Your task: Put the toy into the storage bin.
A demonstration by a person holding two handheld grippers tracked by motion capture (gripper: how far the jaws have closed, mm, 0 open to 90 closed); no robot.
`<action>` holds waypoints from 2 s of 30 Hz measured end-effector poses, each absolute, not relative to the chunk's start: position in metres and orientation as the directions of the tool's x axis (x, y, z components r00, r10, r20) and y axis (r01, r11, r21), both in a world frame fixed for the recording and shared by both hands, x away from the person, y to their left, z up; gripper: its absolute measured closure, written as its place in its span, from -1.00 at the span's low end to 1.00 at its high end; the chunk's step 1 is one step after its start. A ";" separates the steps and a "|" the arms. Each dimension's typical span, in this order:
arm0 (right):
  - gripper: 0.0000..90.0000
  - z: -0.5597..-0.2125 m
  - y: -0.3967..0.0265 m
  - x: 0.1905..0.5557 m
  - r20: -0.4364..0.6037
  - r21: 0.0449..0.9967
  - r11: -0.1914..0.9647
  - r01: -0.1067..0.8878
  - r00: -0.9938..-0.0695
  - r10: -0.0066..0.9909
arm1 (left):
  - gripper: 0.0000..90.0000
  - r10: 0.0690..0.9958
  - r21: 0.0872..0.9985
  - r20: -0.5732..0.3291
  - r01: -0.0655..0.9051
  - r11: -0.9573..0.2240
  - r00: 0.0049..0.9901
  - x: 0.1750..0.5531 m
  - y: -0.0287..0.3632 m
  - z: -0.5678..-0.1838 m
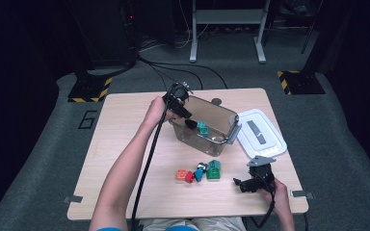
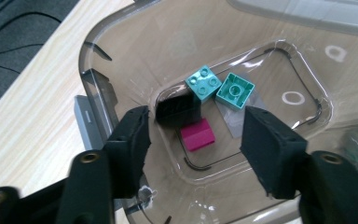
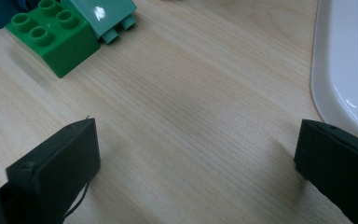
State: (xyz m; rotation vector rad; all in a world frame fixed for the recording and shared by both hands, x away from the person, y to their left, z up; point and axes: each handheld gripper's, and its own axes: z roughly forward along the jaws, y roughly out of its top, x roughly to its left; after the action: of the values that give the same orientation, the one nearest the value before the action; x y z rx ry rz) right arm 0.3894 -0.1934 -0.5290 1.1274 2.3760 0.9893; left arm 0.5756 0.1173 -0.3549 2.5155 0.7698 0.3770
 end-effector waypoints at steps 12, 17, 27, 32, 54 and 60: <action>-1.00 -0.529 -0.194 0.389 -0.004 0.710 0.450 0.542 -0.636 0.772 | -0.54 0.583 0.552 0.153 0.420 -0.720 0.798 0.540 0.128 -0.339; -1.00 -0.529 -0.194 0.389 -0.004 0.710 0.450 0.542 -0.636 0.772 | -0.67 0.569 0.561 0.159 0.400 -0.724 0.807 0.524 0.133 -0.337; -1.00 -0.529 -0.194 0.389 -0.004 0.710 0.450 0.542 -0.636 0.772 | -0.74 0.538 0.571 0.177 0.359 -0.738 0.824 0.494 0.143 -0.350; -1.00 -0.529 -0.194 0.389 -0.004 0.710 0.450 0.542 -0.636 0.772 | -0.76 0.536 0.572 0.167 0.362 -0.736 0.827 0.483 0.148 -0.362; -1.00 -0.529 -0.194 0.389 -0.004 0.710 0.450 0.542 -0.636 0.772 | -0.78 0.535 0.522 0.060 0.431 -0.737 0.843 0.461 0.146 -0.442; -1.00 -0.529 -0.194 0.389 -0.004 0.710 0.450 0.542 -0.636 0.772 | -0.78 0.535 0.515 0.013 0.453 -0.728 0.845 0.456 0.144 -0.463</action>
State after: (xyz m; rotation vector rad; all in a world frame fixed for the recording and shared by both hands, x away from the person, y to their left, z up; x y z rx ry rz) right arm 0.3895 -0.1936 -0.5291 1.1204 2.3784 0.9879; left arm 0.4559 0.1441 -0.4634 2.5150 0.7249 0.2189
